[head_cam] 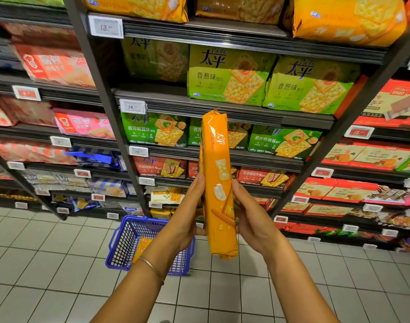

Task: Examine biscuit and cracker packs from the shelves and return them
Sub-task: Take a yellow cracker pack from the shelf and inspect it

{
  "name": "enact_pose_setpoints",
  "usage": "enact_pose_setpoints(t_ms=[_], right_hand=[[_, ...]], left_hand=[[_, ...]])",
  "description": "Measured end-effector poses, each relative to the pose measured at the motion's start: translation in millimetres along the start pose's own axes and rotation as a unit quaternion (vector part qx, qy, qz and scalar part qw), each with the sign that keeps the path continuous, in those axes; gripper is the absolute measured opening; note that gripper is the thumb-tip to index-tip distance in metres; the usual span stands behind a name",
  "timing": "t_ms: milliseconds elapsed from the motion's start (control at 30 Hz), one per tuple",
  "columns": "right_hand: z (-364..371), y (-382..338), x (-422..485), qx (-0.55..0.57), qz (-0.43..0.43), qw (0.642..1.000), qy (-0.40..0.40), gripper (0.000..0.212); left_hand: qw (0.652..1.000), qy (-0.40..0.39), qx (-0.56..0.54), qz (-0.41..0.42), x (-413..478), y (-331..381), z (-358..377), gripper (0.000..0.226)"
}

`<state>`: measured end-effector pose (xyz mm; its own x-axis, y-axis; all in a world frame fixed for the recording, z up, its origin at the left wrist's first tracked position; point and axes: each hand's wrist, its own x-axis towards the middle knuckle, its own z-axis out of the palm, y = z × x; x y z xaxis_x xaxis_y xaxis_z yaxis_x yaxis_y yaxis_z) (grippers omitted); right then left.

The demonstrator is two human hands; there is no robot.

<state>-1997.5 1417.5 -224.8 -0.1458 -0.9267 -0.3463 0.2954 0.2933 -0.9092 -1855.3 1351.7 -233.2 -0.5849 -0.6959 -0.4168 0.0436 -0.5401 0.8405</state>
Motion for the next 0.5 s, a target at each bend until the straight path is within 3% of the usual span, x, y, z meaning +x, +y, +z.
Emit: enact_pose_setpoints(t_ms=[67, 200, 333, 500], right_hand=[[-1, -3, -3, -0.008, -0.003, 1.0, -0.013, 0.068], [-1, -10, -6, -0.013, -0.01, 0.999, -0.049, 0.106], [-2, -8, -7, 0.01, -0.048, 0.998, -0.047, 0.101], [-16, -13, -12, 0.163, -0.035, 0.982, -0.091, 0.12]], left_hand=[[1.0, 0.0, -0.031, -0.004, 1, 0, -1, 0.084], [0.999, -0.005, -0.053, -0.009, 2, 2, 0, 0.081], [0.999, -0.004, 0.05, 0.007, -5, 10, 1, 0.088], [0.984, 0.041, 0.161, 0.061, -4, 27, -21, 0.1]])
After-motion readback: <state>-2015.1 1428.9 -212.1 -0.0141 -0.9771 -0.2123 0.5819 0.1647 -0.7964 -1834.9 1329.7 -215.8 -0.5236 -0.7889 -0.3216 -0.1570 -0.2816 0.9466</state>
